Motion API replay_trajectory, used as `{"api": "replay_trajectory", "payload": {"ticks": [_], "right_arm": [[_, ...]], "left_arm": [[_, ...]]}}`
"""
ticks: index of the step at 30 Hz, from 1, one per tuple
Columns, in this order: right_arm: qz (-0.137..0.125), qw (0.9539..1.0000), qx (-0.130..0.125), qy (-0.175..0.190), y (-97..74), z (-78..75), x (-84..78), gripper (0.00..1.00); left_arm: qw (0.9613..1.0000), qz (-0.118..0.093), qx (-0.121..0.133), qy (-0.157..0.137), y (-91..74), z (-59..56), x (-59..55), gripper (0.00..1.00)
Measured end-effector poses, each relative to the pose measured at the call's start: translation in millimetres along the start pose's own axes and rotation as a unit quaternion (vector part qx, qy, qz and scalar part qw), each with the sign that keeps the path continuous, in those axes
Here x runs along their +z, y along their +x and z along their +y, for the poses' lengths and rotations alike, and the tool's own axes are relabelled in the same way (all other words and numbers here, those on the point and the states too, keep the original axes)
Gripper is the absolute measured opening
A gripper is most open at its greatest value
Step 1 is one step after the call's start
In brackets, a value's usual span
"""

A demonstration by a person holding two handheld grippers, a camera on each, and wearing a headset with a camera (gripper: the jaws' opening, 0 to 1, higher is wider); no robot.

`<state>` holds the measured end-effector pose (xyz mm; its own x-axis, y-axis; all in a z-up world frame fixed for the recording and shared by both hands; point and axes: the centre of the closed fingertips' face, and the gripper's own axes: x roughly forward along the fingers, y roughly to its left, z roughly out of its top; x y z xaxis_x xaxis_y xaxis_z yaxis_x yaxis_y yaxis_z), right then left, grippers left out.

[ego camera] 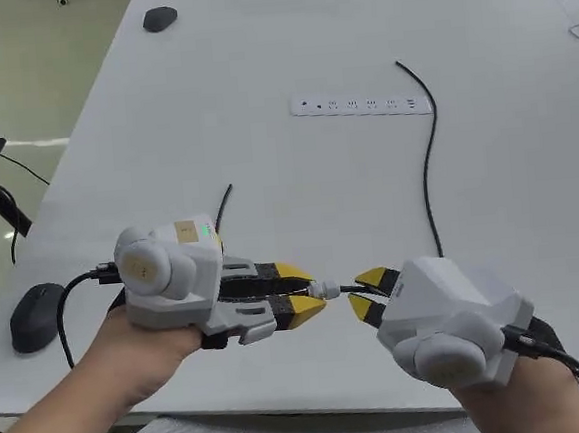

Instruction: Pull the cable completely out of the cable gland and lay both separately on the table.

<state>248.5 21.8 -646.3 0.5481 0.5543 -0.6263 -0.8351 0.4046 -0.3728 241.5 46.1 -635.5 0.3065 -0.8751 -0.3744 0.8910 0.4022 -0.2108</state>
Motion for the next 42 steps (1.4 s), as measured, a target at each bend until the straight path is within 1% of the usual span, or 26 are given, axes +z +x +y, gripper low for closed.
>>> {"api": "replay_trajectory", "payload": {"ticks": [5, 7, 8, 9, 11, 13, 17, 20, 23, 26, 28, 31, 32, 34, 35, 36, 37, 40, 41, 42], "right_arm": [[0.000, 0.9999, 0.005, 0.009, -0.8, 2.1, -2.9, 0.01], [-0.004, 0.9997, 0.009, 0.023, -0.8, 2.2, -4.4, 0.00], [-0.006, 0.9982, 0.016, 0.058, -0.8, 4.1, -5.2, 0.00], [-0.008, 0.9978, 0.015, 0.065, -1.2, 1.9, -5.4, 0.00], [-0.010, 0.9986, 0.013, 0.049, -1.4, 1.9, -5.9, 0.00], [-0.011, 0.9986, 0.014, 0.049, -1.2, 2.9, -7.2, 0.00], [-0.016, 0.9978, 0.013, 0.063, -1.6, 2.8, -10.6, 0.00], [-0.019, 0.9973, 0.005, 0.071, -3.4, 0.4, -11.8, 0.00], [-0.018, 0.9958, -0.001, 0.089, -5.0, -3.6, -17.1, 0.00], [-0.013, 0.9933, -0.009, 0.115, -6.2, -9.1, -27.0, 0.00], [-0.010, 0.9901, -0.013, 0.139, -7.3, -11.6, -33.6, 0.00], [-0.006, 0.9868, -0.017, 0.161, -7.7, -14.1, -42.5, 0.00], [-0.002, 0.9852, -0.021, 0.170, -8.3, -15.4, -47.3, 0.00], [-0.001, 0.9833, -0.024, 0.180, -9.1, -16.3, -51.8, 0.00], [0.001, 0.9813, -0.031, 0.190, -10.3, -18.0, -55.7, 0.00], [0.002, 0.9807, -0.031, 0.193, -10.4, -18.3, -57.7, 0.00], [0.008, 0.9793, -0.027, 0.200, -9.5, -16.6, -62.6, 0.00], [0.017, 0.9731, -0.031, 0.228, -8.7, -16.1, -74.4, 0.00], [0.020, 0.9701, -0.036, 0.239, -8.6, -16.8, -79.4, 0.00], [0.019, 0.9690, -0.036, 0.244, -8.6, -17.0, -80.5, 0.00]], "left_arm": [[1.0000, 0.002, 0.000, 0.000, 1.0, -1.4, -0.7, 0.15], [1.0000, 0.002, 0.001, 0.003, 1.3, -2.0, -0.5, 0.15], [1.0000, 0.003, 0.002, 0.003, 1.5, -2.6, -1.1, 0.15], [1.0000, 0.002, 0.003, 0.003, 1.7, -2.9, -1.1, 0.15], [1.0000, -0.002, 0.004, -0.003, 2.0, -3.0, -0.3, 0.15], [1.0000, -0.001, 0.004, -0.001, 2.5, -3.7, -0.5, 0.15], [1.0000, 0.002, 0.004, 0.004, 3.3, -5.0, -0.6, 0.15], [1.0000, -0.001, 0.004, 0.003, 3.0, -5.3, 1.0, 0.15], [1.0000, -0.004, 0.007, 0.002, 1.3, -4.5, 2.3, 0.15], [0.9999, -0.005, 0.008, 0.000, -0.9, -3.5, 2.2, 0.15], [0.9999, -0.007, 0.009, 0.000, -2.2, -3.0, 2.8, 0.15], [0.9999, -0.009, 0.009, 0.000, -3.2, -4.0, 3.7, 0.15], [0.9999, -0.008, 0.010, 0.001, -3.7, -3.9, 3.2, 0.15], [0.9999, -0.009, 0.009, 0.001, -4.6, -4.3, 3.4, 0.15], [0.9999, -0.010, 0.009, 0.000, -5.2, -4.9, 3.5, 0.15], [0.9999, -0.010, 0.009, 0.001, -5.5, -5.0, 3.3, 0.15], [0.9999, -0.010, 0.009, 0.001, -6.0, -5.1, 2.8, 0.15], [0.9999, -0.009, 0.009, 0.000, -6.9, -6.6, 1.2, 0.15], [0.9999, -0.008, 0.010, 0.001, -7.6, -7.0, 0.5, 0.15], [0.9999, -0.009, 0.010, 0.001, -8.0, -7.2, 0.3, 0.15]]}}
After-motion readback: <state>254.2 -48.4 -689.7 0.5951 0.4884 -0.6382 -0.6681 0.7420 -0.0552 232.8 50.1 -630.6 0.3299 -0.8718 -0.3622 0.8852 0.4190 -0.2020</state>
